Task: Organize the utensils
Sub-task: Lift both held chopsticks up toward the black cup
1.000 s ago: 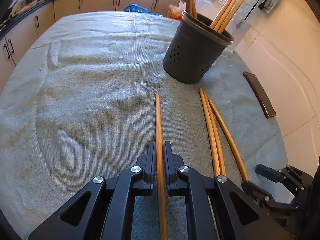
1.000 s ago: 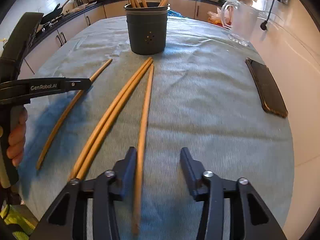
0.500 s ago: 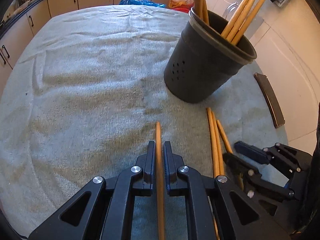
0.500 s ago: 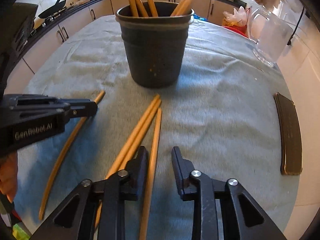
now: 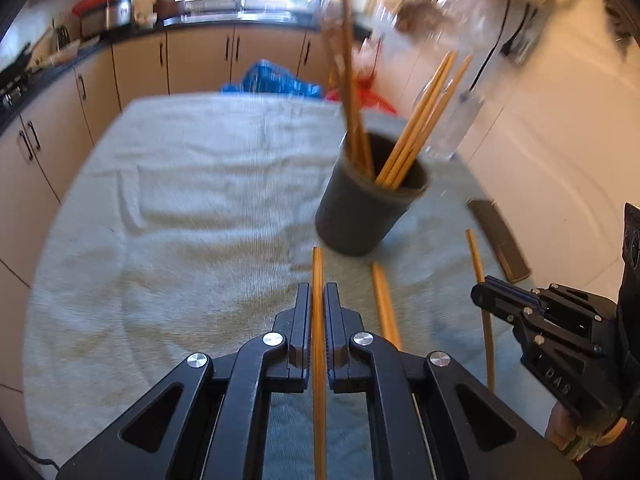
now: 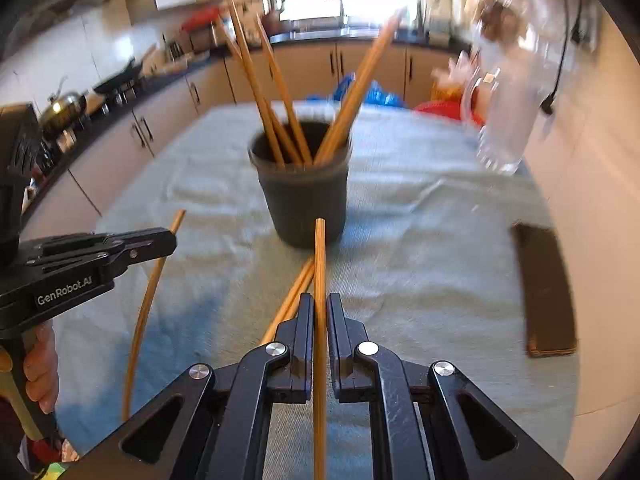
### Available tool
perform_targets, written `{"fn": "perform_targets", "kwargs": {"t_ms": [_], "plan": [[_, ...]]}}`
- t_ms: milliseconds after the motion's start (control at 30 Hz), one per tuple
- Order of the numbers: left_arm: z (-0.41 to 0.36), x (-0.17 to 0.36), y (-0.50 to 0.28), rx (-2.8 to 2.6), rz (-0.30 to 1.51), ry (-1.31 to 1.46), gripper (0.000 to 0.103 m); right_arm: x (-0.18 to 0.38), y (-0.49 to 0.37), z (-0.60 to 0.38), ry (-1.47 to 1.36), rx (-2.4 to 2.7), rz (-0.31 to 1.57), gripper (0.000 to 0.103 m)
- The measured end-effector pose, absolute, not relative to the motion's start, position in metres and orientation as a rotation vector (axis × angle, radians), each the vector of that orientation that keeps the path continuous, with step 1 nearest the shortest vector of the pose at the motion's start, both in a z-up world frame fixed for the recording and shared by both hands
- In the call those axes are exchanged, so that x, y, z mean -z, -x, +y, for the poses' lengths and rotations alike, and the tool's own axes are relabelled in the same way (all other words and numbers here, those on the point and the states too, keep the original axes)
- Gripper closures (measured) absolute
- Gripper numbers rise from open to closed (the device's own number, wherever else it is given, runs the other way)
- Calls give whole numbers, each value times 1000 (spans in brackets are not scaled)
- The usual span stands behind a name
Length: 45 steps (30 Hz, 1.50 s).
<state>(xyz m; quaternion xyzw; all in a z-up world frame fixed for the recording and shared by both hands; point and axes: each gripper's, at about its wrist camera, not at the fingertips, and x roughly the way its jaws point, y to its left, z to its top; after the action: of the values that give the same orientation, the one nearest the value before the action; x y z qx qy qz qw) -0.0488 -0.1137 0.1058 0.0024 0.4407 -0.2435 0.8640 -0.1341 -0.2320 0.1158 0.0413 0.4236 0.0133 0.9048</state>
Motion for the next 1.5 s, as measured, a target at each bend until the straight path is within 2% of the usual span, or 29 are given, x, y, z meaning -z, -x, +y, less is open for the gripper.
{"fn": "perform_targets", "kwargs": {"t_ms": [233,767,1200,1500], "plan": [[-98,-152,100,536,794,27,98,-162,188,-233,-77,-15,736,96],[-80,-192,200,569,571,-61,98,-201,277,-227,-66,-3,588,96],[-79,-218,203,623,537,-21,98,-214,276,-227,-73,0,547,96],[-93,-255,157,619,525,-19,98,-237,246,-241,-111,6,504,96]]}}
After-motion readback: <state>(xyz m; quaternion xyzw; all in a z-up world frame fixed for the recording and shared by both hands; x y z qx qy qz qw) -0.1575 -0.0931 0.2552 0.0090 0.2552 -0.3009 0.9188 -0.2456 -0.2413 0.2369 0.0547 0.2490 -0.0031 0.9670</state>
